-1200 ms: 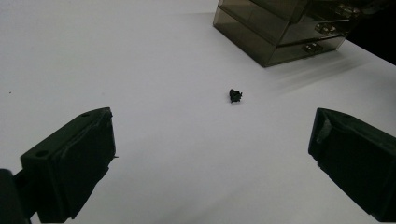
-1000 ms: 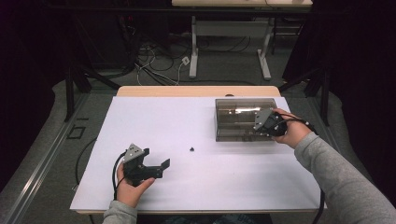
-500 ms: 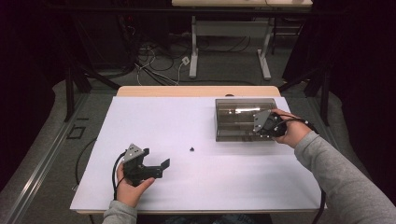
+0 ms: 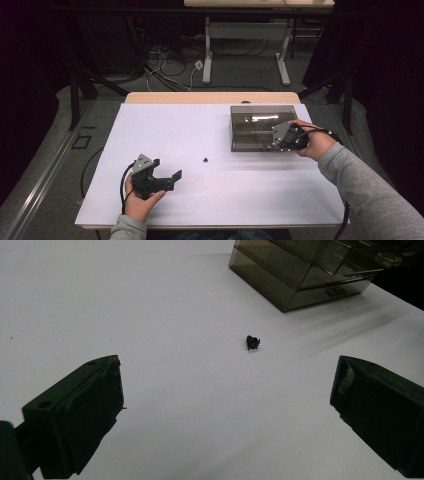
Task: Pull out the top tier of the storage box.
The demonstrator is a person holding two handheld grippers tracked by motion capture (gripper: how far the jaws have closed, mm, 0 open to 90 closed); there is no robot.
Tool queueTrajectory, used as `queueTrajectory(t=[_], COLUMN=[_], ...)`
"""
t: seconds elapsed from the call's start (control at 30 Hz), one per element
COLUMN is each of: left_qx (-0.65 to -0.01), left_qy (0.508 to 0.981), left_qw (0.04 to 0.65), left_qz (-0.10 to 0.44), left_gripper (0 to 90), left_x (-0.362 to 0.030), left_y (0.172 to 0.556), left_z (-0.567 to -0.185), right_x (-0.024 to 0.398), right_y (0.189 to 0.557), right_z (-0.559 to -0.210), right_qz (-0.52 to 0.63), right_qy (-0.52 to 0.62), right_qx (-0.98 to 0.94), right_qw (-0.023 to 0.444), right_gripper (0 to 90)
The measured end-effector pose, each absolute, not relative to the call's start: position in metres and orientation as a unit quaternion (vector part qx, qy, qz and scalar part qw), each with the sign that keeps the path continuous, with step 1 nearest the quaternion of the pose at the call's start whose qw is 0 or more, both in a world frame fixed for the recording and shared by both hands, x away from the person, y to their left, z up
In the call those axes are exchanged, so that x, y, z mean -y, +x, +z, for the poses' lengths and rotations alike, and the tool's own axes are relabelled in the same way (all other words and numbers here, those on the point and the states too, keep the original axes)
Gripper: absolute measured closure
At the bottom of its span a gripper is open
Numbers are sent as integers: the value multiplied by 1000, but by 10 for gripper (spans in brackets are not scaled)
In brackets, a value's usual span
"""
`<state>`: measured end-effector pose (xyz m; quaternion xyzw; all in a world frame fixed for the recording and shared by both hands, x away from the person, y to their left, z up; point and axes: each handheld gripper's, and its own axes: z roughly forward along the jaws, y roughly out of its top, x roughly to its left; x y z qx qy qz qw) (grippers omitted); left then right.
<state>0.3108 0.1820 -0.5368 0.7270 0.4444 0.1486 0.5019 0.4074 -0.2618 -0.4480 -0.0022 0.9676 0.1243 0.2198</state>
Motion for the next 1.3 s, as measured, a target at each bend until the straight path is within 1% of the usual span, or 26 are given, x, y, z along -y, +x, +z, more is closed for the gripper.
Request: queueTrajectory(t=[0.17,0.5,0.7,0.73,1.3], left_qx=[-444,-443,-444,-444,-444], left_qy=[728,727,727,728,728], left_qw=[502,502,502,501,501], left_qz=[149,149,149,149,150], left_gripper=[9,9,9,9,9], left_x=[-182,-182,-182,-182,-182], left_y=[311,311,311,311,311], left_z=[-537,-537,-537,-537,-537], right_x=[262,263,263,263,265], right_y=[404,398,395,394,385], right_z=[-447,-449,-447,-449,-448], right_qz=[117,131,121,133,125], right_qy=[-9,-18,-21,-18,-25], right_qx=[-970,-967,-970,-967,-970], right_qw=[213,219,211,216,208], right_gripper=[861,864,864,864,866])
